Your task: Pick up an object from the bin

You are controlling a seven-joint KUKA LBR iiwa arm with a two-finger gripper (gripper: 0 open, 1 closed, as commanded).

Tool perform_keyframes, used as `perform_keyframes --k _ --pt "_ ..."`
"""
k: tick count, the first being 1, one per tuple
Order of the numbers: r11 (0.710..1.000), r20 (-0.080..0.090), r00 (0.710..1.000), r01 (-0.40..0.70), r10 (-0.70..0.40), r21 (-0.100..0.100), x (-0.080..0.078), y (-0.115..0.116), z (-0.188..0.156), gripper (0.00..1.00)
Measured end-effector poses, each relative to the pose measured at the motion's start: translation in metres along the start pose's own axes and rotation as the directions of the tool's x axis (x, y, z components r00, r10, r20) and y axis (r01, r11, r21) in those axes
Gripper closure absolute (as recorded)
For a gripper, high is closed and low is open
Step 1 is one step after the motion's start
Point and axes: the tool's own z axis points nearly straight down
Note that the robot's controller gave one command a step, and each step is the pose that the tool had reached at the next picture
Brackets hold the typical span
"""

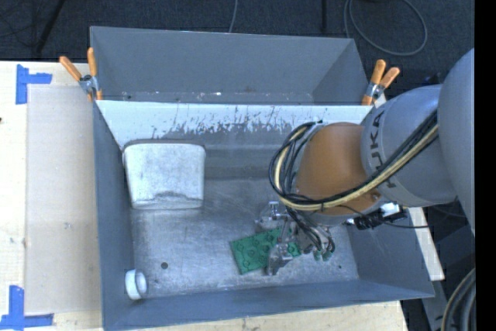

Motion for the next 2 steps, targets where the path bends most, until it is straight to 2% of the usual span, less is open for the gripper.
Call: perform_keyframes --k 1,2 --pt "1.0 0.011 1.0 -0.022 0.022 -0.001 0.006 0.016 -0.12 1.0" --pt "0.967 0.007 0.967 0.256 -0.256 0.005 -0.007 -0.103 -0.177 1.0"
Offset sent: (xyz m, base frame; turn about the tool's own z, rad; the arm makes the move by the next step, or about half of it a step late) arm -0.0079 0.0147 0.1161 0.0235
